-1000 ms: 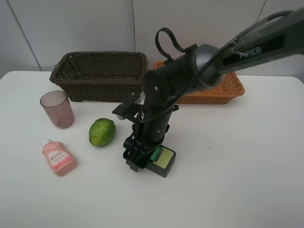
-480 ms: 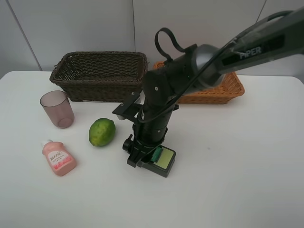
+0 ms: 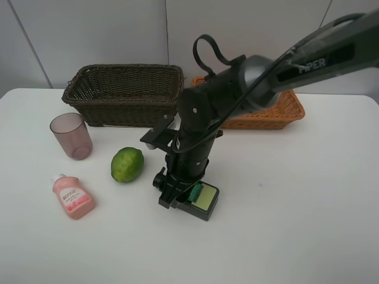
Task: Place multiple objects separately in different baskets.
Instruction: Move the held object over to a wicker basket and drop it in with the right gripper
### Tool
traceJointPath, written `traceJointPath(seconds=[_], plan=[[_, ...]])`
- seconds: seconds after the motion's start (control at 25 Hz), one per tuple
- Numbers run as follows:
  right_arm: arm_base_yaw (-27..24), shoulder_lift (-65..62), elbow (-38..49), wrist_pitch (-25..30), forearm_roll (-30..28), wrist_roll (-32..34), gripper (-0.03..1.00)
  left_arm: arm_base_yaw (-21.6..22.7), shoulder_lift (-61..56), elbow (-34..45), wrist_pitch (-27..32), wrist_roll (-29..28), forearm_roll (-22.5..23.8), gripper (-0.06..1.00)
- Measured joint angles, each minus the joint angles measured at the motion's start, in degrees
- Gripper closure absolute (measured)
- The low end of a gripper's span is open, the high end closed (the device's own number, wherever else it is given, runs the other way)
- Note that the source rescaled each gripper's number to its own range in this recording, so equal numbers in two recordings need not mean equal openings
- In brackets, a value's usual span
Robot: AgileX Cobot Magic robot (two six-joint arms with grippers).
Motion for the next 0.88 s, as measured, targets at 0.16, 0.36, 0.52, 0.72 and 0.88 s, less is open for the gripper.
traceJointPath(seconds=[0.16,0.36,0.52,0.72,0.88], plan=[[0.0,-0.1,0.0,-0.1,-0.1,0.0,0.78,0.0,0.0,0.0,0.0,0.0,0.0,-0.06],[0.0,-2.5,-1.2,0.9,-0.2,0.0,0.80,0.0,0.0,0.0,0.0,0.0,0.0,-0.06],[0.0,-5.2,-5.1,3.4,-0.2,0.0,0.80,0.0,0.0,0.0,0.0,0.0,0.0,-0.06],[0.0,-7.1,-11.2,6.8,-0.2,1.1,0.80,0.0,0.0,0.0,0.0,0.0,0.0,-0.06],[0.0,-7.3,-17.4,8.1,-0.2,1.4,0.80,0.0,0.0,0.0,0.0,0.0,0.0,-0.06]])
